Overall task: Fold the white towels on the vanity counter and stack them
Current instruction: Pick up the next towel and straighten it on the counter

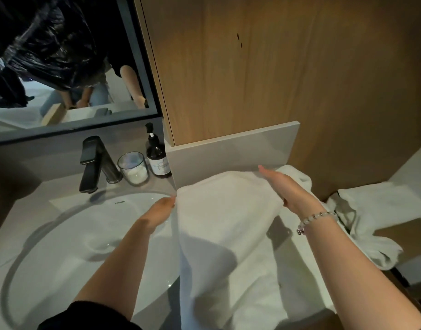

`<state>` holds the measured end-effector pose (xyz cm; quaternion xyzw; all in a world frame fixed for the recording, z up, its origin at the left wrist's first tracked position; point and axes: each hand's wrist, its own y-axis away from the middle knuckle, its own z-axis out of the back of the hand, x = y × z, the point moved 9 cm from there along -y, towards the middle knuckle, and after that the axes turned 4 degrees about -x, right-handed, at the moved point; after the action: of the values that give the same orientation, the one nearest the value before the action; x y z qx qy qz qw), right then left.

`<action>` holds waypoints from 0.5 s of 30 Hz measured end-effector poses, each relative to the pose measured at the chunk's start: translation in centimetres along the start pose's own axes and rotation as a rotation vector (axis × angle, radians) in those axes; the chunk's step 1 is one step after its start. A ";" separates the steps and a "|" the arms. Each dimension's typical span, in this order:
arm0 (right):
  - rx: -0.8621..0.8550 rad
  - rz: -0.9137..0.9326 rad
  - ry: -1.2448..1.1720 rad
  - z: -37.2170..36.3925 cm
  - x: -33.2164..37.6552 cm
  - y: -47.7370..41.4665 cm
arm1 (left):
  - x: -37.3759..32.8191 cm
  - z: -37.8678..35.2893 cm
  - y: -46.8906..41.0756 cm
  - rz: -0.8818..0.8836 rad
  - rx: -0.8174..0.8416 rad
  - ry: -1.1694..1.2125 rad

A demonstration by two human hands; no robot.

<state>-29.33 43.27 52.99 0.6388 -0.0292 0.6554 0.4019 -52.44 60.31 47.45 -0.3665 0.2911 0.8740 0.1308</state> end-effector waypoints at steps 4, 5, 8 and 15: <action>-0.043 0.134 0.229 0.8 -0.2 -1.4 | 1.0 -1.4 -0.5 0.078 -0.023 0.251; -0.041 0.172 0.291 0.8 -0.1 -1.5 | 0.9 -1.5 -0.7 0.089 -0.033 0.283; -0.099 0.250 0.427 0.9 0.0 -1.8 | 0.1 -1.7 -1.3 0.064 0.003 0.279; -0.332 0.260 0.478 2.6 -2.1 -2.5 | -1.4 -2.7 -1.1 -0.054 0.262 0.309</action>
<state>-26.07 42.51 50.48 0.3835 -0.1217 0.8190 0.4091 -49.48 59.50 46.48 -0.4836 0.4091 0.7582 0.1544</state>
